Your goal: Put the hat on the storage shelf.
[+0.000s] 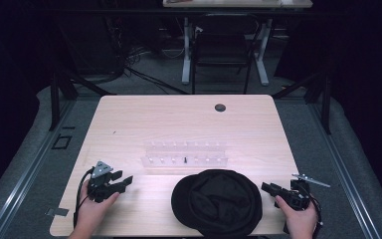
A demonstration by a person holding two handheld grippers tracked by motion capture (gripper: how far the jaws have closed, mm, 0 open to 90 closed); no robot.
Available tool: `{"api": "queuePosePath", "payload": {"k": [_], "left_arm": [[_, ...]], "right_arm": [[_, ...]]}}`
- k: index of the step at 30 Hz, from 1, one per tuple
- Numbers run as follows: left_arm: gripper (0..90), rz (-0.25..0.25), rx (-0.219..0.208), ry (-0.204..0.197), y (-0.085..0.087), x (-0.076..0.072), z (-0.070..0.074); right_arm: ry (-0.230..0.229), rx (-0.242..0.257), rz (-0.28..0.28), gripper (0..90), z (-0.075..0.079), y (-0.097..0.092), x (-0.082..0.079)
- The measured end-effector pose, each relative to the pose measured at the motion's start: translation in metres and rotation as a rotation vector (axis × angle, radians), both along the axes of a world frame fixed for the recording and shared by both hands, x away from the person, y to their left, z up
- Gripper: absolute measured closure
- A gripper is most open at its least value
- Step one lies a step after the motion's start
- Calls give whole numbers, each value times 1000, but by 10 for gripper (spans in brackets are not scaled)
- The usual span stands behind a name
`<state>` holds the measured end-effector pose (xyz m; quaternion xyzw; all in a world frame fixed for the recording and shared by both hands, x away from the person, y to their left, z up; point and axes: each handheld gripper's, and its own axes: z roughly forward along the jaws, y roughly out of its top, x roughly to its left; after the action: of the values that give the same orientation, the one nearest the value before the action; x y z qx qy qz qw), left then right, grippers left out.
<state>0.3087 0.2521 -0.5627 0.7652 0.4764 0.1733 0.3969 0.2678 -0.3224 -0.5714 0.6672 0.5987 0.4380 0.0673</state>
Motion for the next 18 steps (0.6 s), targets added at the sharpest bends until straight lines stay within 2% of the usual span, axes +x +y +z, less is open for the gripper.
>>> {"api": "queuePosePath", "payload": {"k": [3,4,6,7,9,10,11,12,14,15,16,18], "left_arm": [[490,1,-8,0,-1,0,0],[487,-1,-9,3,-2,0,1],[484,-10,-21,5,-3,0,1],[480,-13,-21,4,-4,0,1],[477,-15,-31,7,-5,-1,1],[477,-15,-30,5,-6,-1,1],[477,-21,-26,6,-6,-2,2],[476,-26,-21,8,-6,-2,2],[475,-25,-21,4,-8,-3,2],[473,-33,-14,13,-7,-4,3],[470,-29,-19,0,-8,-4,2],[469,-33,-21,3,-9,-4,2]], "right_arm": [[2,-11,8,534,1,-2,-1],[-5,-2,-8,533,2,-1,-1],[-2,-5,12,532,5,-1,-3],[8,20,26,533,6,-1,-3],[37,141,63,541,8,-1,-3],[38,184,70,556,9,0,-3],[42,202,71,565,11,3,-4],[56,200,92,573,13,4,-4],[56,195,104,574,17,8,-4],[66,176,105,574,20,10,-4],[72,161,107,576,22,11,-4],[85,130,103,577,25,13,-4]]}}
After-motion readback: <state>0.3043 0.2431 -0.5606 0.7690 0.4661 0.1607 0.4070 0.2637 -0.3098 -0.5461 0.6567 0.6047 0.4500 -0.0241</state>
